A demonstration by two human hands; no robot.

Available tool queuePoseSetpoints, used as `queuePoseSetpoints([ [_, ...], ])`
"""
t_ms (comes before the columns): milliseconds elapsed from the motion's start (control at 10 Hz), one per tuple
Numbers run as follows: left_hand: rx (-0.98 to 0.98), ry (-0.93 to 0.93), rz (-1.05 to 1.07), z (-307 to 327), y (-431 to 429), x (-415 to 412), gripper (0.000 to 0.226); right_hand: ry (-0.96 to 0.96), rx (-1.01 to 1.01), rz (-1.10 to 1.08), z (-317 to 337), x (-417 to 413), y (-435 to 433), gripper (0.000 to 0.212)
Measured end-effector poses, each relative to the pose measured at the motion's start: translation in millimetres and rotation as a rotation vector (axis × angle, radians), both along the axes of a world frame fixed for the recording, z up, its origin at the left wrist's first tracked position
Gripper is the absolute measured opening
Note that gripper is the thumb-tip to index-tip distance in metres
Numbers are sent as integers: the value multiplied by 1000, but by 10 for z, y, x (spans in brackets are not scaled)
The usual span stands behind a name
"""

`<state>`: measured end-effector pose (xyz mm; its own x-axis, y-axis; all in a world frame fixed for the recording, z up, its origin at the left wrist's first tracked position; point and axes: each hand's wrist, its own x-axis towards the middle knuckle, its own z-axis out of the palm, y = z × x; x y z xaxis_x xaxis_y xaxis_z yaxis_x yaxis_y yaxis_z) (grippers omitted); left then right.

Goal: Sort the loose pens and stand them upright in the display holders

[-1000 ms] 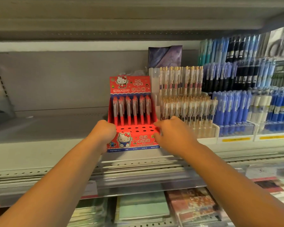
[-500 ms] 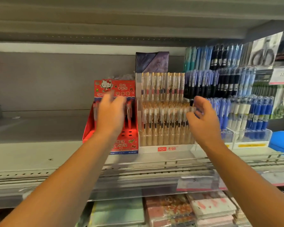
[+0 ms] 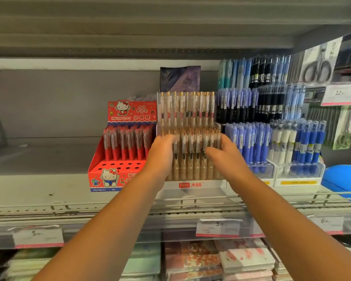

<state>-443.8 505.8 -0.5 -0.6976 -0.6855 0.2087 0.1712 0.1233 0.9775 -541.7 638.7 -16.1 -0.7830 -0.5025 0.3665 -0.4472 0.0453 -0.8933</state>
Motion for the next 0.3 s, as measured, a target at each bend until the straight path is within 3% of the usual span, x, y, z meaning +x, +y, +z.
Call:
queuePoseSetpoints([
  [100,-19,-68,12,-30,-2,96,16,-48,45,49,22,-17,65,53],
  [200,-97,-33,66,-11,4,241,33,-52,58,65,14,21,176,62],
  [300,-218,125,254,-90,183,563,41,-16,-58,15,-69,167,385,67],
])
